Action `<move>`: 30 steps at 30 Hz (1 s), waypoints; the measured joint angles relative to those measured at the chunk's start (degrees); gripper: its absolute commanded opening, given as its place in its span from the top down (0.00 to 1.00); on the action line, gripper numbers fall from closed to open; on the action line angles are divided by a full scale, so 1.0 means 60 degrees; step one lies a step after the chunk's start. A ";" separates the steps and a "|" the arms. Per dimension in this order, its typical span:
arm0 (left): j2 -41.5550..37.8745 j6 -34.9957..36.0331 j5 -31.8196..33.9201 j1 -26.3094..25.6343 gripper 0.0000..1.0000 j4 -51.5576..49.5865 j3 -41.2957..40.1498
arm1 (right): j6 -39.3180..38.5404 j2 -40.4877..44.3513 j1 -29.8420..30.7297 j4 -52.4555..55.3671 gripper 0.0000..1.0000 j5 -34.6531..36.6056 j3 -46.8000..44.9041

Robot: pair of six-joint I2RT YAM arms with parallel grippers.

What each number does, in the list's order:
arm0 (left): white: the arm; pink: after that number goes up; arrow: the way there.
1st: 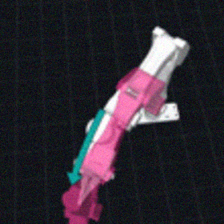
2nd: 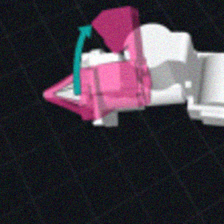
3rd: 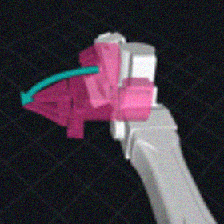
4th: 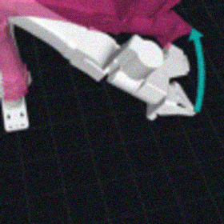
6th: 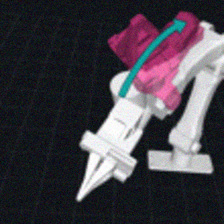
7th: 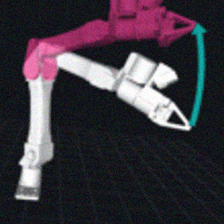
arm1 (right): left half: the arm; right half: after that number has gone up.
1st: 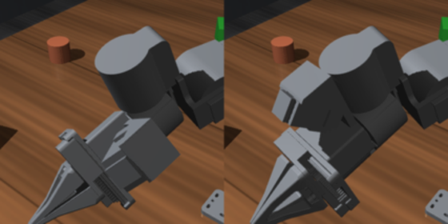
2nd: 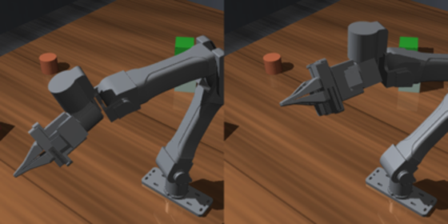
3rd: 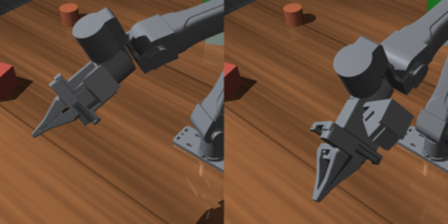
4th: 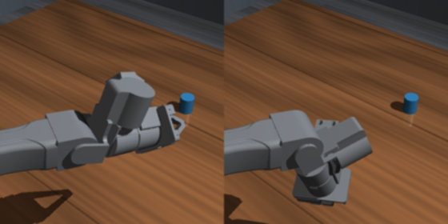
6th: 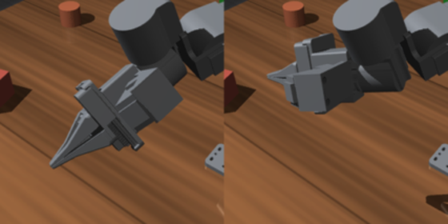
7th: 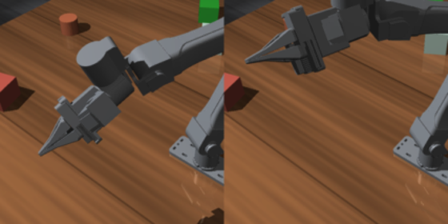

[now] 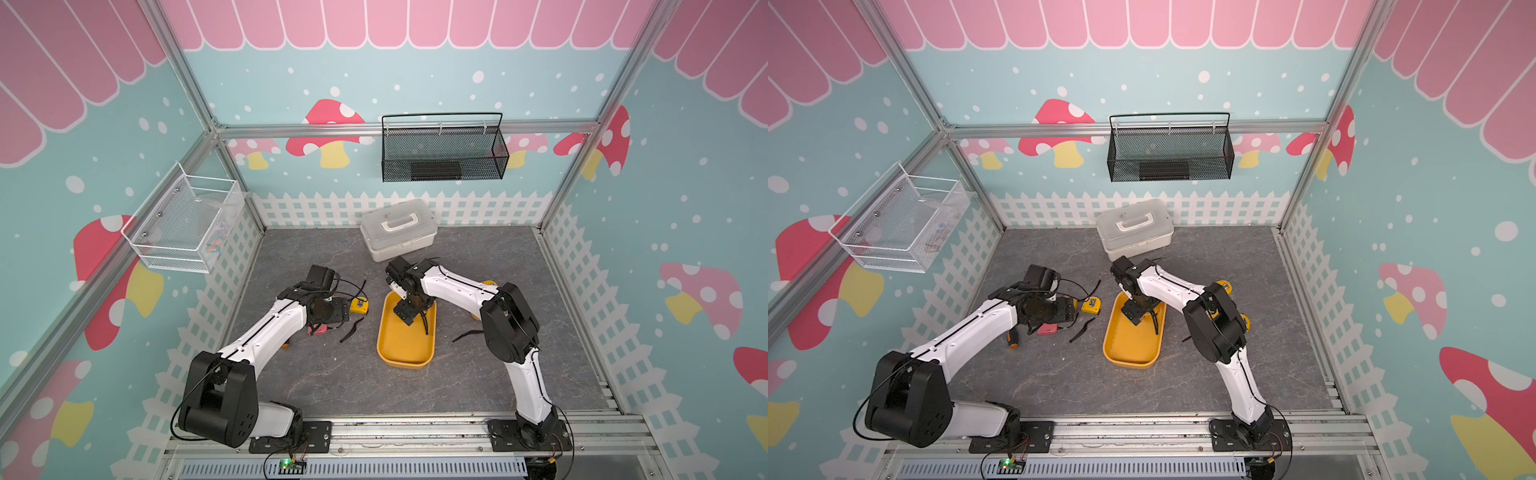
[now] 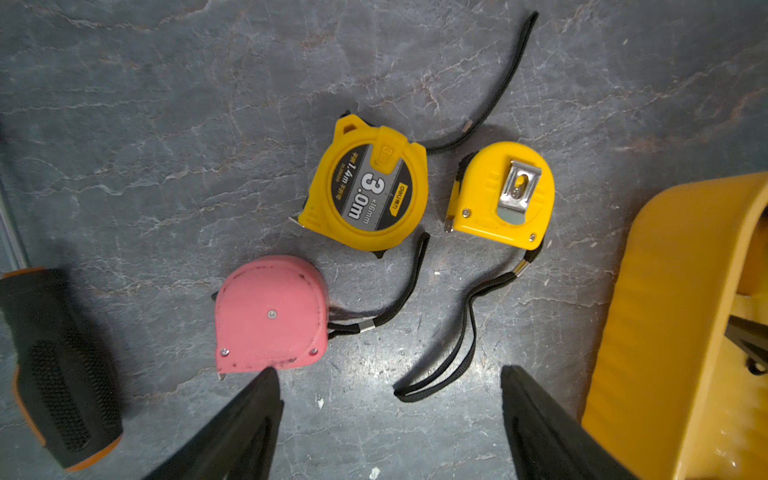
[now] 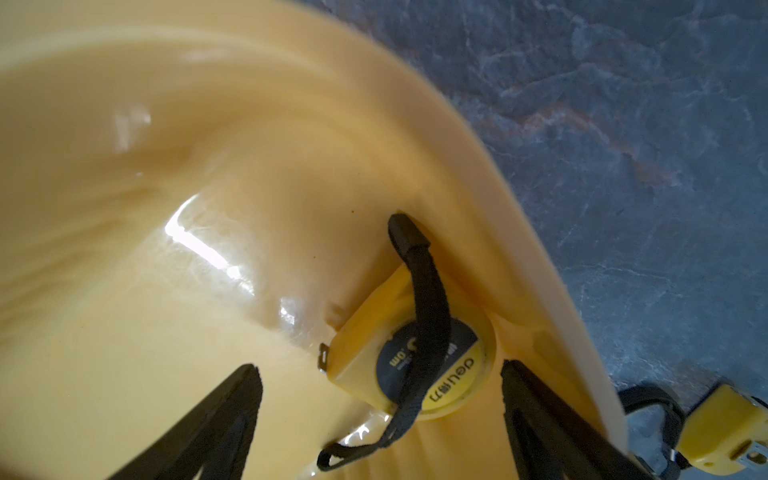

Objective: Take the tape measure out of the storage box
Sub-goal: Pick up the tape measure from the storage box.

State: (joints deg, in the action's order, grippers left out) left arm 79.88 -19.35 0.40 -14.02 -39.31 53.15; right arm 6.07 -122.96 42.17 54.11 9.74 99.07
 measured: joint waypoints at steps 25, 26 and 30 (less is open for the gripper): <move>0.0000 -0.0040 -0.0004 -0.0062 0.16 0.0000 -0.0036 | -0.0412 -0.0178 -0.0029 -0.0372 0.12 -0.1169 -0.0248; 0.0000 -0.0036 -0.0004 -0.0062 0.16 0.0000 -0.0036 | -0.0437 -0.0178 -0.0029 -0.0372 0.12 -0.1173 -0.0251; 0.0000 -0.0044 -0.0004 -0.0062 0.16 0.0000 -0.0036 | -0.0525 -0.0178 -0.0029 -0.0393 0.11 -0.1169 -0.0251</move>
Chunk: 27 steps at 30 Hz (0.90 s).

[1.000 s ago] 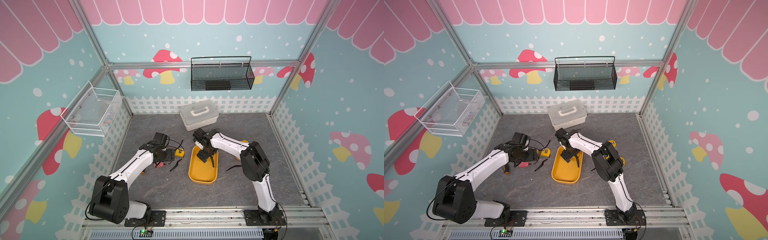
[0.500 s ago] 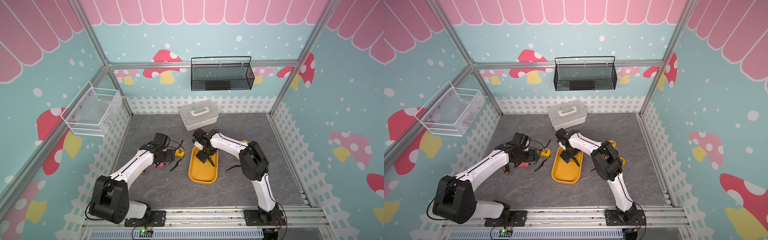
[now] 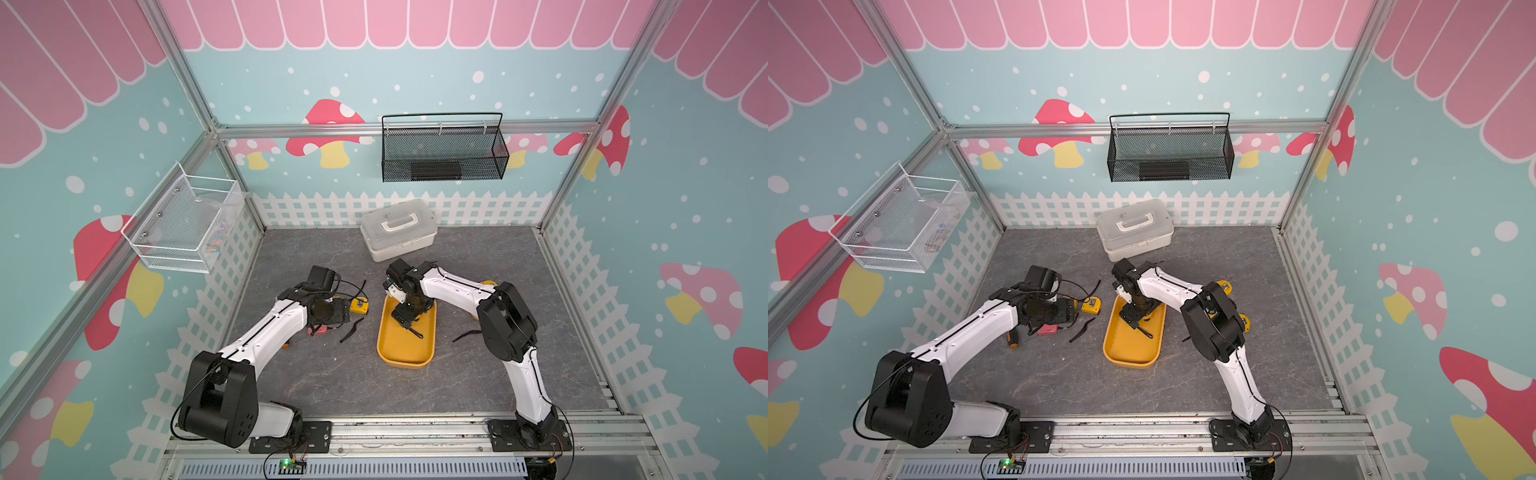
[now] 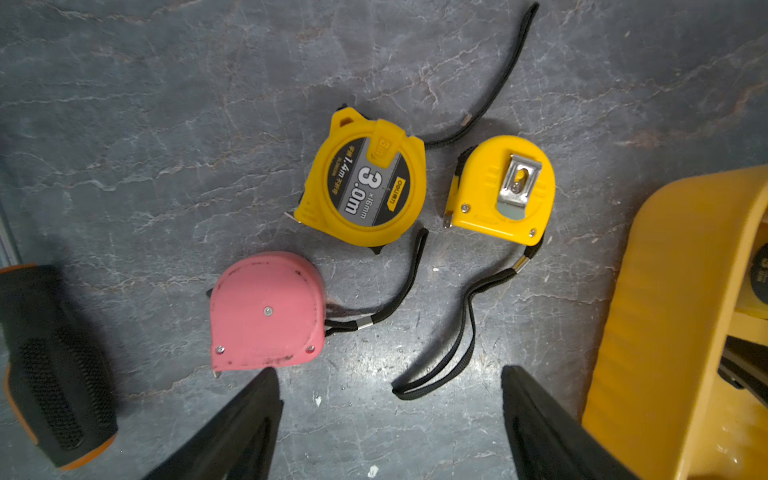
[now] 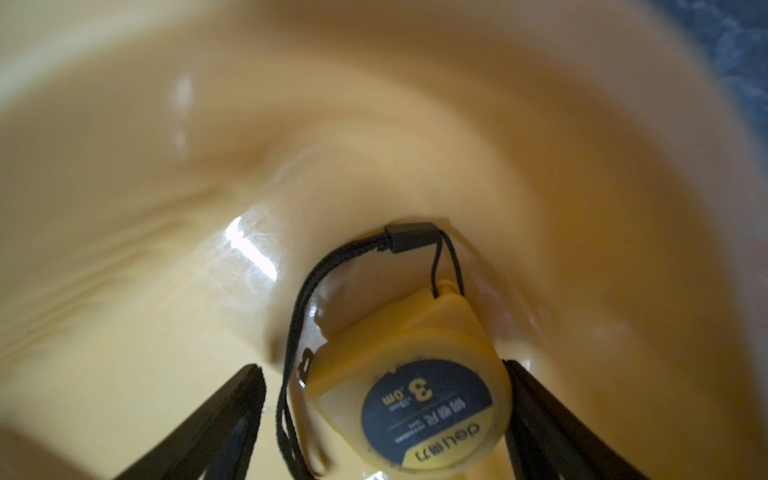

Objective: Take the tape measure out of the storage box
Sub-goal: Pick up the tape measure from the storage box.

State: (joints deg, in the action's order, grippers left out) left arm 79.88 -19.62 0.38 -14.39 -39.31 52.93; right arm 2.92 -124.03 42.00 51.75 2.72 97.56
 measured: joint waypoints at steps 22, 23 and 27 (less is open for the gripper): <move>-0.0098 -0.0106 0.0000 -0.0051 0.16 0.0000 -0.0051 | -0.2084 0.0310 -0.0379 -0.0029 0.12 -0.0324 0.0018; -0.0098 -0.0106 0.0000 -0.0055 0.16 0.0000 -0.0051 | -0.2208 0.0310 -0.0404 -0.0047 0.12 -0.0379 0.0029; -0.0098 -0.0106 0.0000 -0.0055 0.16 0.0000 -0.0051 | -0.2608 0.0310 -0.0448 -0.0062 0.13 -0.0488 0.0047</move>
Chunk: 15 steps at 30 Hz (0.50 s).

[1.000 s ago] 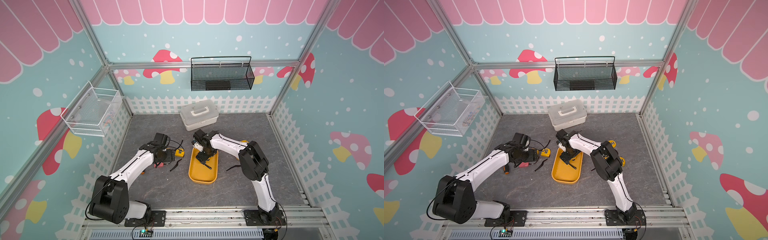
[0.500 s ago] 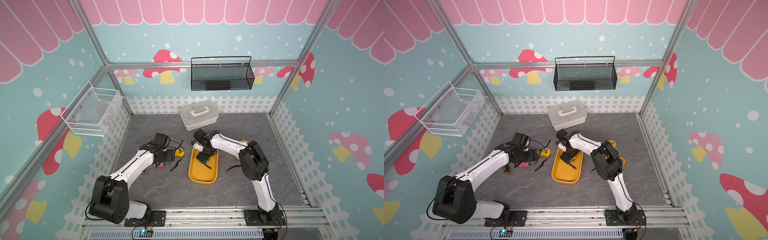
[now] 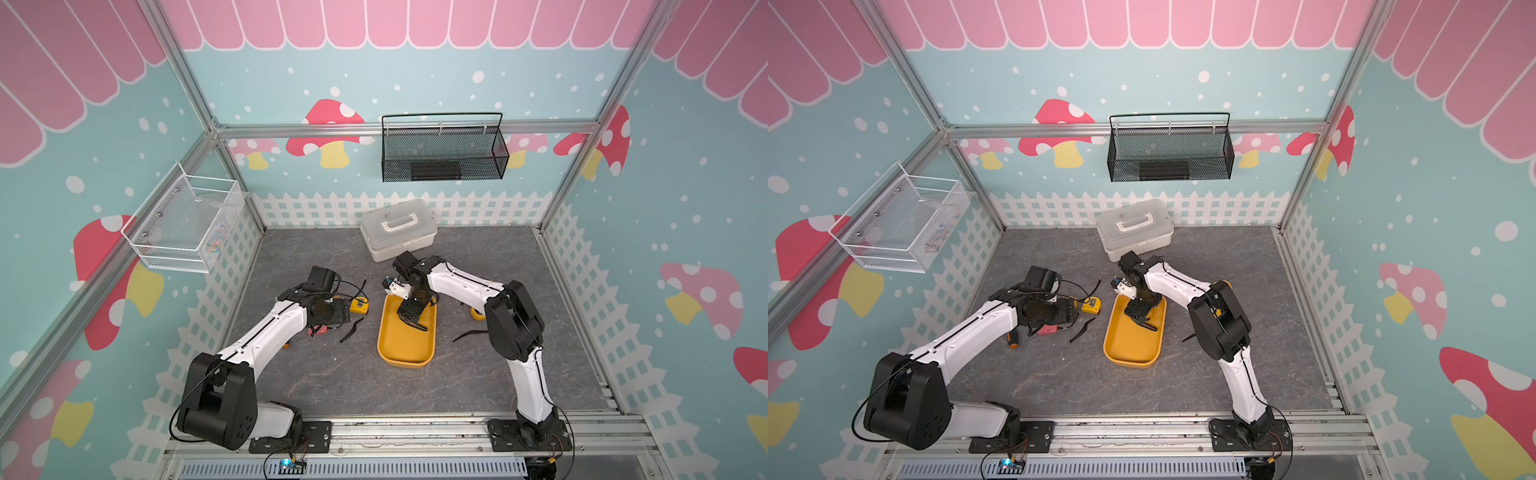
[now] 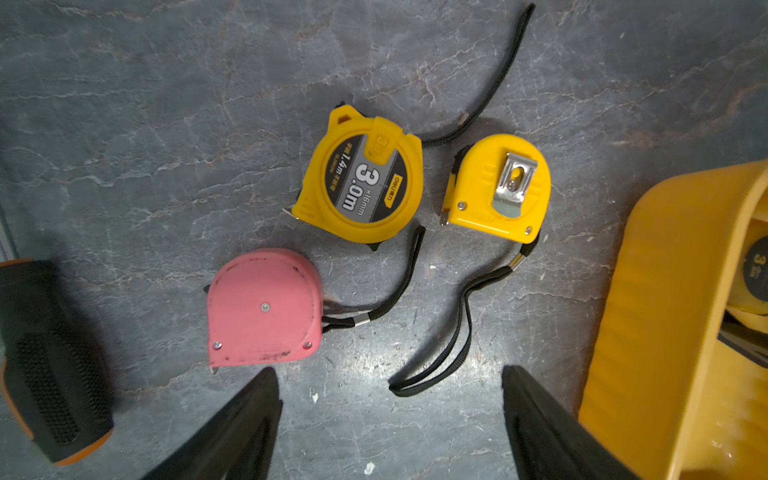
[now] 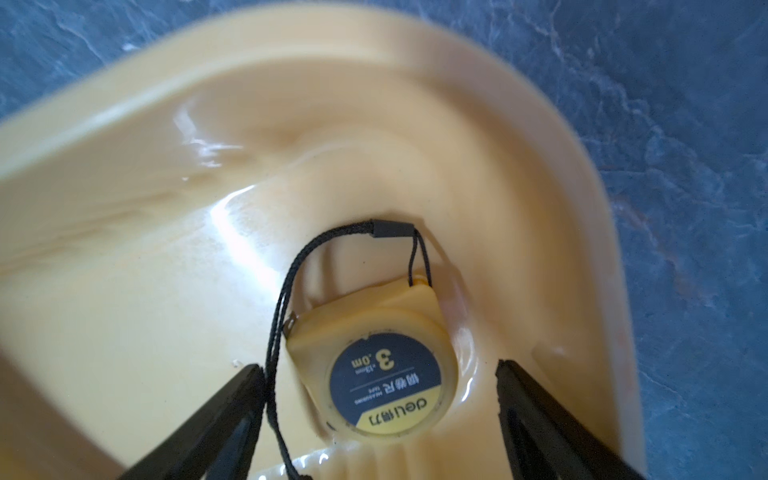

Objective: Take the tape measure out of the storage box
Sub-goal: Pick up the tape measure from the storage box.

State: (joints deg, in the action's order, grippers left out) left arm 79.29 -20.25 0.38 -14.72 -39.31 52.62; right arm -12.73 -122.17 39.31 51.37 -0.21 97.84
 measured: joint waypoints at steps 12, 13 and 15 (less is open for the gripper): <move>0.0000 -0.0025 -0.0004 0.0000 0.16 0.0000 -0.0004 | -0.0576 0.0000 -0.0047 -0.0091 0.15 -0.0678 0.0047; 0.0000 -0.0025 -0.0004 0.0000 0.15 0.0000 -0.0004 | -0.0594 0.0000 -0.0047 -0.0098 0.15 -0.0725 0.0047; 0.0000 -0.0025 -0.0004 0.0000 0.15 -0.0004 -0.0011 | -0.0627 0.0000 -0.0047 -0.0106 0.15 -0.0772 0.0047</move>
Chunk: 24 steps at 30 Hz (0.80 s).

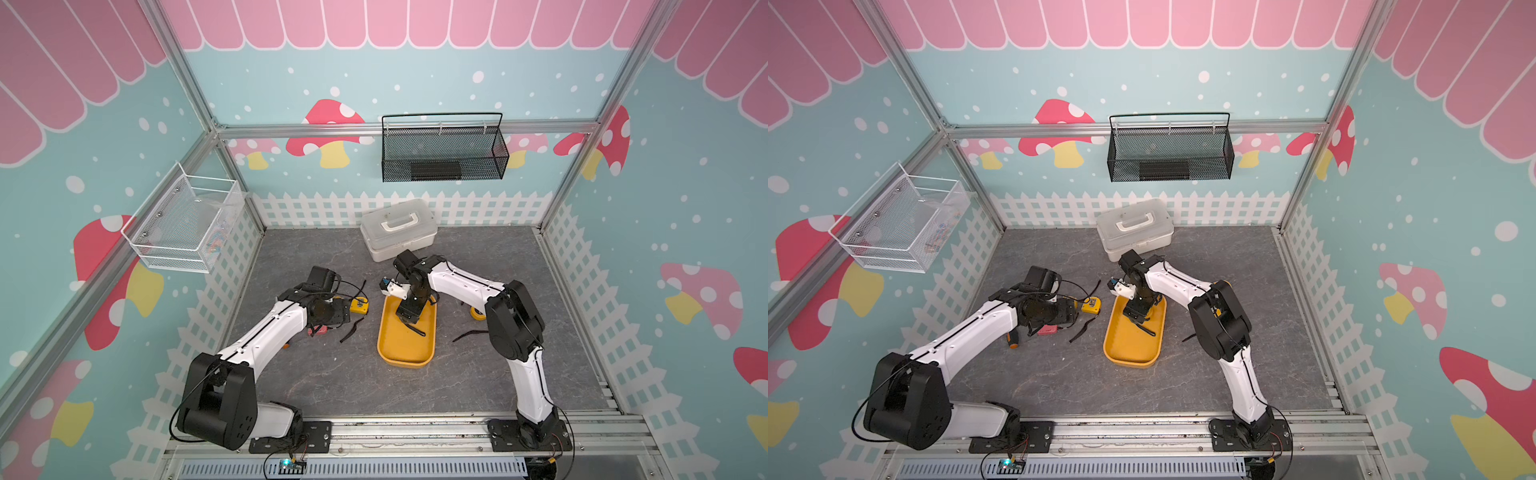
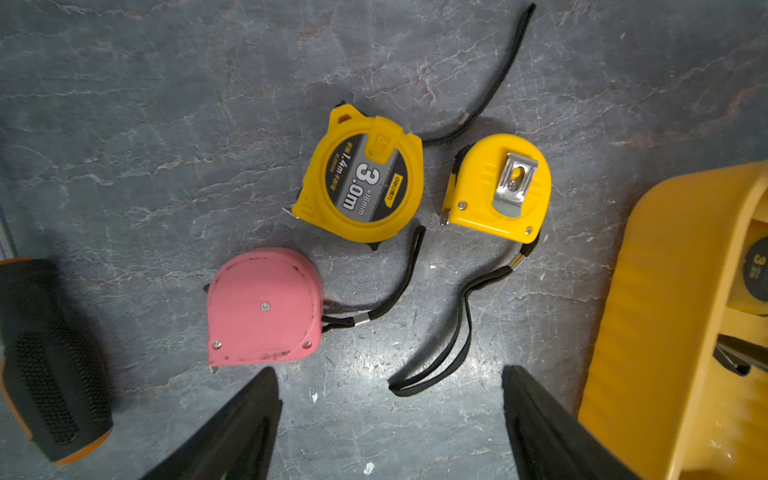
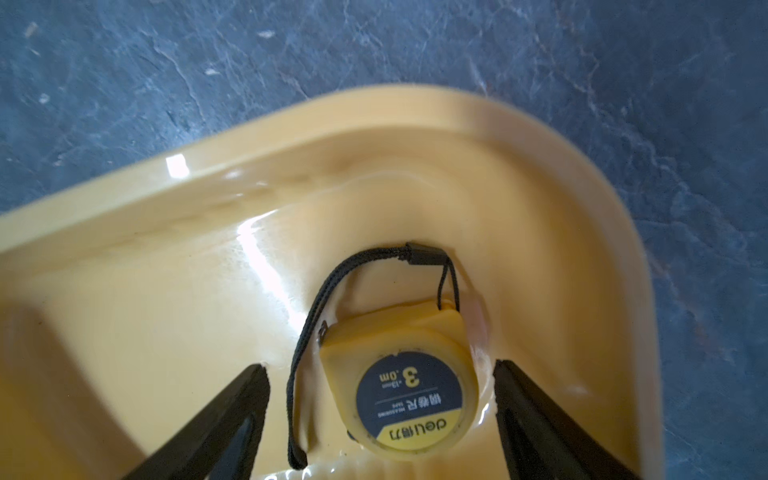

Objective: Take the tape measure out of the storage box
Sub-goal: Pick up the tape measure from the storage box.

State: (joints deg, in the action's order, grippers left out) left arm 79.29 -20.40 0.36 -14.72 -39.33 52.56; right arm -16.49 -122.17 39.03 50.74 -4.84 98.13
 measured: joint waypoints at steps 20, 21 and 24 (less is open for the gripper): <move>-0.0004 -0.0004 0.0000 0.0000 0.15 0.0000 -0.0036 | -0.0390 -0.0022 -0.0186 -0.0018 0.27 0.0295 0.0015; -0.0004 -0.0004 0.0000 0.0000 0.15 0.0000 -0.0040 | -0.0397 -0.0040 -0.0186 -0.0025 0.28 0.0291 0.0015; -0.0004 -0.0004 0.0000 0.0000 0.15 0.0004 -0.0047 | -0.0419 -0.0113 -0.0186 -0.0040 0.32 0.0259 0.0015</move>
State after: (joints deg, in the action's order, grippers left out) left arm 79.26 -20.43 0.36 -14.72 -39.31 52.27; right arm -19.00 -122.85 37.91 50.50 -3.29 98.21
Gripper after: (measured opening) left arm 0.851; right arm 0.695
